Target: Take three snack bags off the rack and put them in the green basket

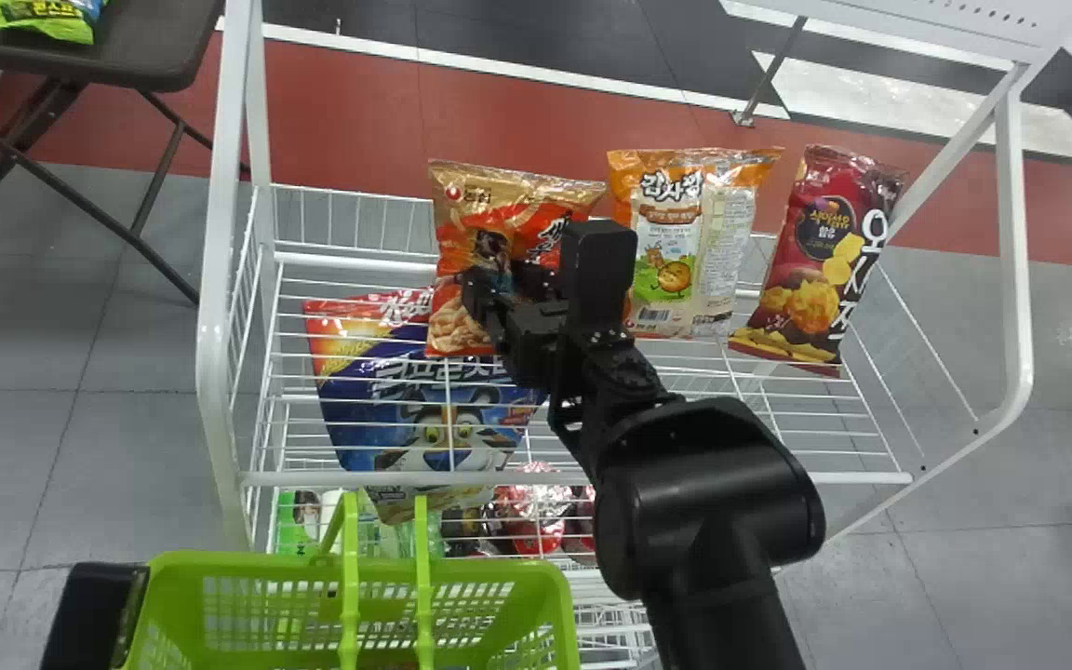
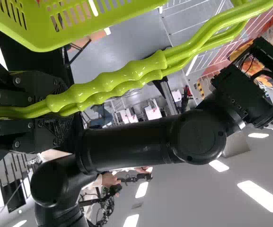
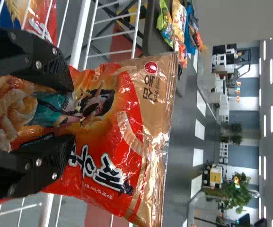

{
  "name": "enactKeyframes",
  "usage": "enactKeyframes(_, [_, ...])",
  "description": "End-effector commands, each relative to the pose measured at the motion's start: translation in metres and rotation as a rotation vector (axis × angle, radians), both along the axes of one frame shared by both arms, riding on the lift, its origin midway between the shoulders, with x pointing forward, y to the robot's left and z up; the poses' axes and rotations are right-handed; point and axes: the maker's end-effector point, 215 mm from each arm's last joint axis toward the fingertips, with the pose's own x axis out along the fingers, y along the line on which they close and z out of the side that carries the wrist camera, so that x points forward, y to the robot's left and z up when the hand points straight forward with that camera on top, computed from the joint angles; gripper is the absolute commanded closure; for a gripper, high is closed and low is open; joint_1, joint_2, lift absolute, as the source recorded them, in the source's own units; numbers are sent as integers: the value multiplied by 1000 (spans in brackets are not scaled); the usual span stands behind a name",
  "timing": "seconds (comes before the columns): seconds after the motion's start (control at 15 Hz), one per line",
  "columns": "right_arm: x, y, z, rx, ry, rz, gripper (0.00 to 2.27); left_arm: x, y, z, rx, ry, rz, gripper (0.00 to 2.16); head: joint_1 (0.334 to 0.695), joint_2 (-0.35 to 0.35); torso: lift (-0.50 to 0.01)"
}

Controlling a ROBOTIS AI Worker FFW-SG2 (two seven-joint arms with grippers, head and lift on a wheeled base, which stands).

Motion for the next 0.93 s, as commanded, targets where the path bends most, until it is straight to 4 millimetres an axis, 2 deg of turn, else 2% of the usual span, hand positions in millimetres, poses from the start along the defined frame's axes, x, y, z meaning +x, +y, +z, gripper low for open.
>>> enactKeyframes(0.0, [-10, 1, 3, 9, -14, 10, 2240, 1, 0, 1, -2, -2, -1, 1754, 695, -284, -23])
enactKeyframes(0.2, [-30, 2, 20, 29, -43, 34, 2240, 1, -1, 1, -3, 0, -2, 1754, 695, -285, -23])
enactKeyframes(0.4, [-68, 3, 43, 60, -68, 73, 2240, 2, -1, 0, 0, -3, 1, 1754, 695, -291, -23])
enactKeyframes(0.47, [-84, -1, 49, 78, -55, 82, 2240, 2, -1, 1, 1, -3, 2, 1754, 695, -297, -23])
enactKeyframes(0.67, [-146, -15, 46, 113, 92, 127, 2240, 0, -4, 1, 2, -5, -3, 1754, 695, -322, -23])
enactKeyframes(0.73, [-166, -23, 51, 119, 109, 121, 2240, 0, -5, 0, 5, -5, -3, 1750, 695, -338, -23])
enactKeyframes(0.8, [-180, -28, 53, 119, 126, 124, 2240, 0, -5, 1, 2, -5, -3, 1754, 695, -350, -23])
enactKeyframes(0.87, [-195, -33, 47, 123, 185, 130, 2240, -2, -5, 1, 0, 1, 5, 1754, 695, -350, -23])
